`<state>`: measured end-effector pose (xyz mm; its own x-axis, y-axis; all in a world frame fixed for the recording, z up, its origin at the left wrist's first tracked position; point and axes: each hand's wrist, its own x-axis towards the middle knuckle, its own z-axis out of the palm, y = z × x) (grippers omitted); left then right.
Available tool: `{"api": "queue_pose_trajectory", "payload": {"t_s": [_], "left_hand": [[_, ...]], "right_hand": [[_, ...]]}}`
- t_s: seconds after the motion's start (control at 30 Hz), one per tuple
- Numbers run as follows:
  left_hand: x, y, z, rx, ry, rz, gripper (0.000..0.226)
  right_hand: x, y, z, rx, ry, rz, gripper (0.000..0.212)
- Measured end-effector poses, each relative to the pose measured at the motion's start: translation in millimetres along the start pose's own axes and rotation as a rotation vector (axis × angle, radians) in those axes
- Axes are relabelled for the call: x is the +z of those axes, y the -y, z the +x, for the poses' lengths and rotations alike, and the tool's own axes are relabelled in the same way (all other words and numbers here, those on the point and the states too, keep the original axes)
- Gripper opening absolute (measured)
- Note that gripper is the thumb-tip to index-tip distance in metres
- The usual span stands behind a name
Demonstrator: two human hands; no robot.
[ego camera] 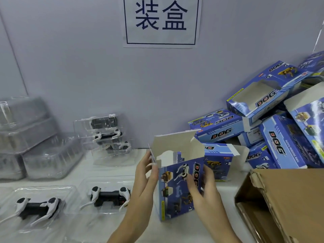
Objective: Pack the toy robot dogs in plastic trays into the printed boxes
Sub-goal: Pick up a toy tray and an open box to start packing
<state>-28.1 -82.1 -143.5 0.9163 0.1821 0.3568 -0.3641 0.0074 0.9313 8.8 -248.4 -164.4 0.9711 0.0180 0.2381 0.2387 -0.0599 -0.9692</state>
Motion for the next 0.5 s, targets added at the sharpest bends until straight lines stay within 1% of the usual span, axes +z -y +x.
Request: {"api": "queue_pose_trajectory", "payload": {"t_s": [0.07,0.13,0.17,0.23,0.27,0.3,0.33,0.37,0.4,0.47,0.5], "left_hand": [[5,-2,-2,0.014,-0.08,0.006,0.035],[9,-2,-5,0.075,-0.147,0.044,0.029],[11,-1,-7,0.114,-0.154,0.075,0.024],[14,1,-10,0.17,-0.123,0.132,0.013],[16,1,-12,0.183,-0.098,0.135,0.014],[17,1,-13,0.198,-0.09,0.144,0.027],[18,2,-14,0.222,-0.101,0.173,0.045],[18,3,-14,0.241,-0.124,0.228,0.064],[17,4,-14,0.25,-0.153,0.299,0.081],[12,6,-11,0.228,-0.191,0.401,0.105],[10,5,-10,0.2,-0.175,0.391,0.113]], "right_hand": [[-1,-2,2,-0.02,-0.097,-0.01,0.036],[-5,-4,4,-0.07,-0.198,-0.038,0.033],[-7,-5,5,-0.089,-0.214,-0.056,0.027],[-10,-1,7,-0.072,-0.161,-0.062,0.01],[-11,1,8,-0.033,-0.123,-0.006,0.012],[-11,4,8,0.029,-0.097,0.092,0.025],[-11,7,8,0.101,-0.078,0.197,0.04],[-11,8,9,0.145,-0.066,0.273,0.053],[-11,9,9,0.157,-0.047,0.316,0.062],[-8,14,7,0.132,-0.008,0.319,0.066],[-6,15,5,0.123,0.008,0.298,0.068]]}}
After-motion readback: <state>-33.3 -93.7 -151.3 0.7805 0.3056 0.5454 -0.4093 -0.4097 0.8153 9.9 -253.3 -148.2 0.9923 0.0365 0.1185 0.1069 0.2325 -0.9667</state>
